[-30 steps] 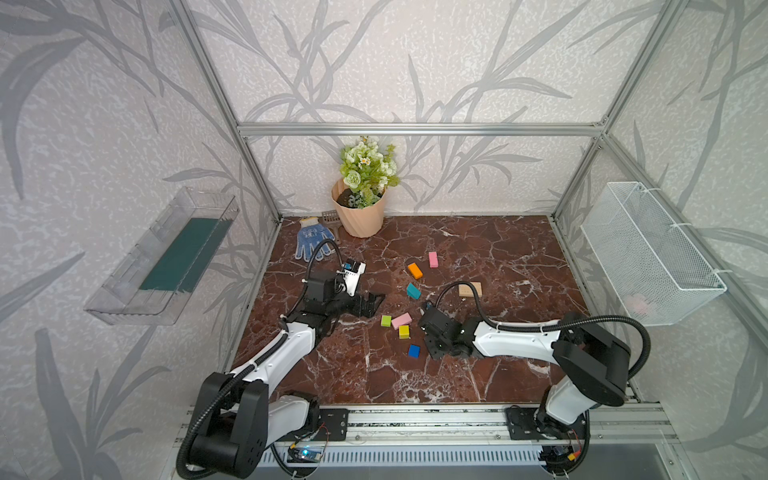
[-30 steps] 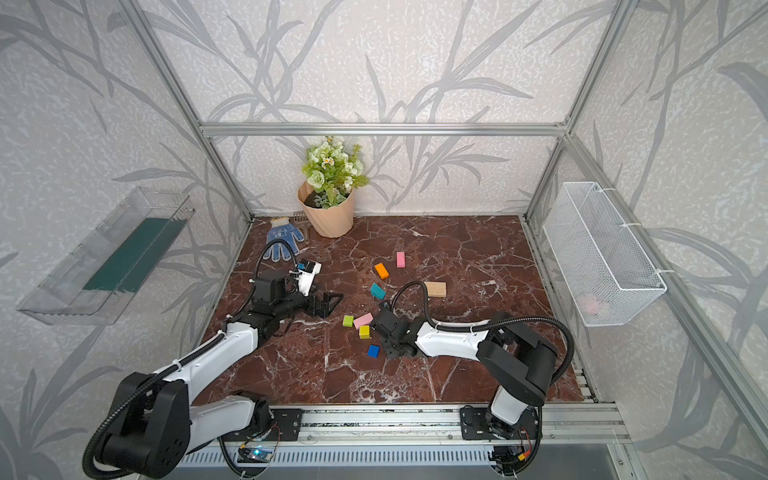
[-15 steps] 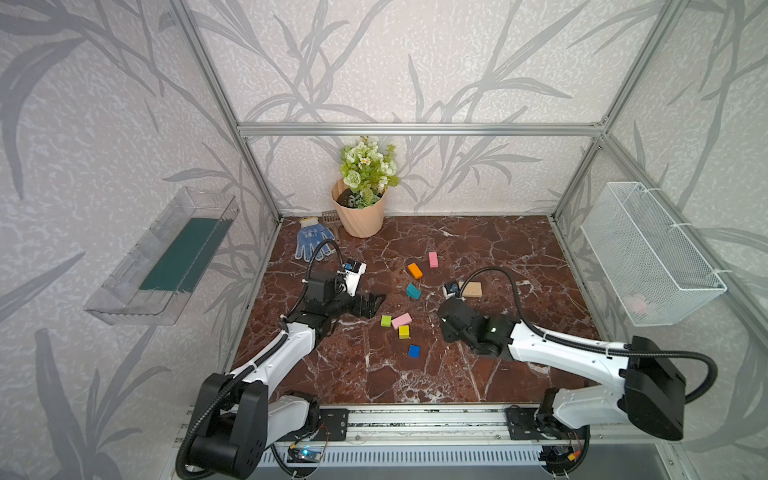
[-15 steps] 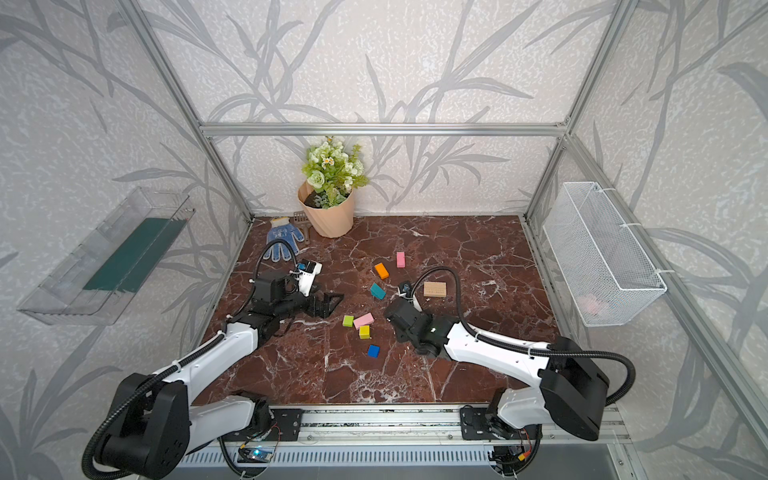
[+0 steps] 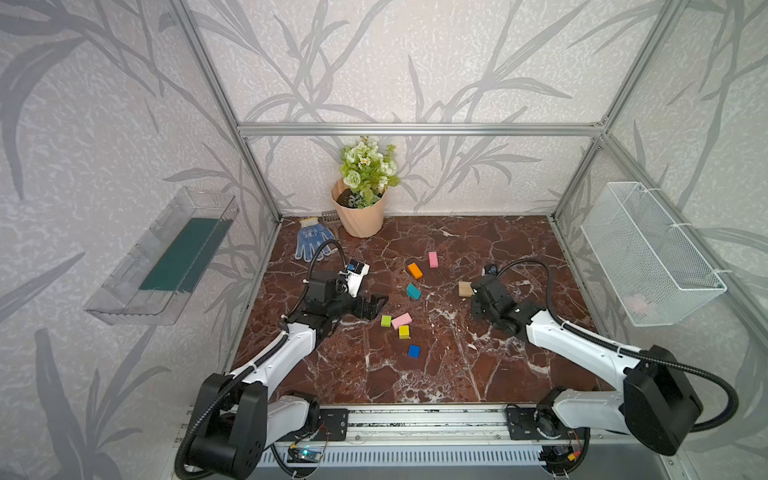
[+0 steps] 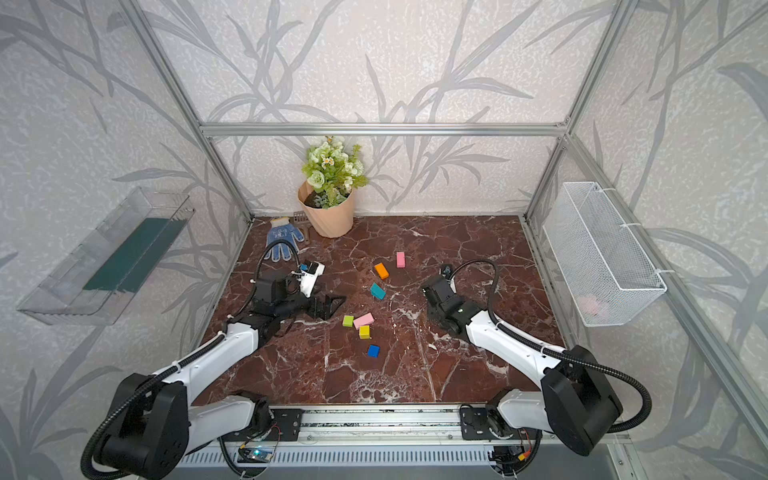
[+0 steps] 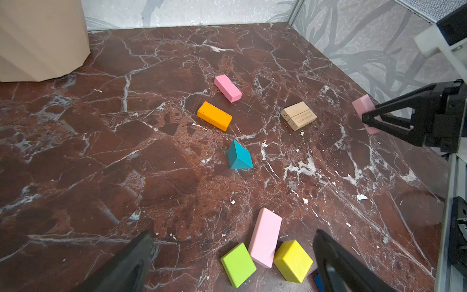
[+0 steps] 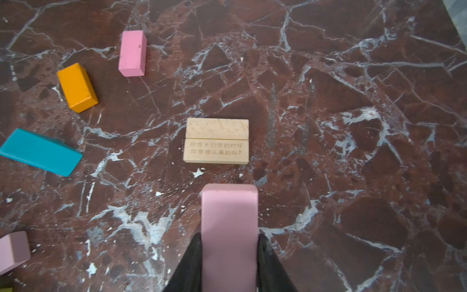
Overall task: Build the wood block tower
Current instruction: 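Carry the pink block toward the paired wood blocks, then lower the held pink block onto the top of the paired wood blocks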
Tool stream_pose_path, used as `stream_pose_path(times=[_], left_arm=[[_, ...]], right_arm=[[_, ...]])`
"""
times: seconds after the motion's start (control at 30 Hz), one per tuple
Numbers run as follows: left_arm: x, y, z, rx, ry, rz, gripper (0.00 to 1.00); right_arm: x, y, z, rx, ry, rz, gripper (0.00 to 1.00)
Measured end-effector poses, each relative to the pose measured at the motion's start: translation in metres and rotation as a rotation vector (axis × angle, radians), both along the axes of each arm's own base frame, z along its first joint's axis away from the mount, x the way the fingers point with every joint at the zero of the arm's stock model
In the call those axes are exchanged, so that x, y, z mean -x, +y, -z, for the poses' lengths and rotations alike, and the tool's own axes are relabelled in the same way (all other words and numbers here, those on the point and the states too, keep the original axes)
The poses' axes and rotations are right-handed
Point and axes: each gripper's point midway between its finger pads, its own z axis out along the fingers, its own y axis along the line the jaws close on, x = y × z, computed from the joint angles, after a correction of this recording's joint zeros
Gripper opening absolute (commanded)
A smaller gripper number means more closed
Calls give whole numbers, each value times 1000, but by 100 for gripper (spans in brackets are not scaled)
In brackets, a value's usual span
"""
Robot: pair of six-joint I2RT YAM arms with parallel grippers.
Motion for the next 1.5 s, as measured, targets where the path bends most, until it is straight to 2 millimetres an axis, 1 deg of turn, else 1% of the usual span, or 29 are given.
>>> stream_pose_path(times=[0.13,0.3,0.4,0.53,0.67,0.8,1.07,1.13,1.23,1.4,1.5], left_arm=[[0,0,-2,1,-8,0,99],[0,0,-2,1,-9,-1,99],[2,0,-1,1,-7,-1,99],[2,0,-1,1,-9,-1,99],[2,1,-1,1,-9,-1,99],[2,1,0,2,-10,-1,99],[2,1,0,1,-11,-1,99],[2,1,0,1,-11,-1,99],[2,1,0,1,-11,-1,99],[2,1,0,1,-11,-2,99],[2,1,0,1,-10,-2,99]], right_arm=[[-4,-14,1,33,10,21,0],[-18,-10,-1,81,22,-21,0],[-23,-7,2,81,31,-43,0],[-32,-12,10,69,67,-29,0],[-43,-16,8,25,79,-9,0],[-49,-14,5,-25,72,-9,0],[-61,-1,25,-52,134,-38,0],[-63,2,28,-58,147,-46,0],[-66,5,27,-68,148,-55,0],[-67,5,28,-68,151,-55,0],[-68,3,35,-62,173,-48,0]])
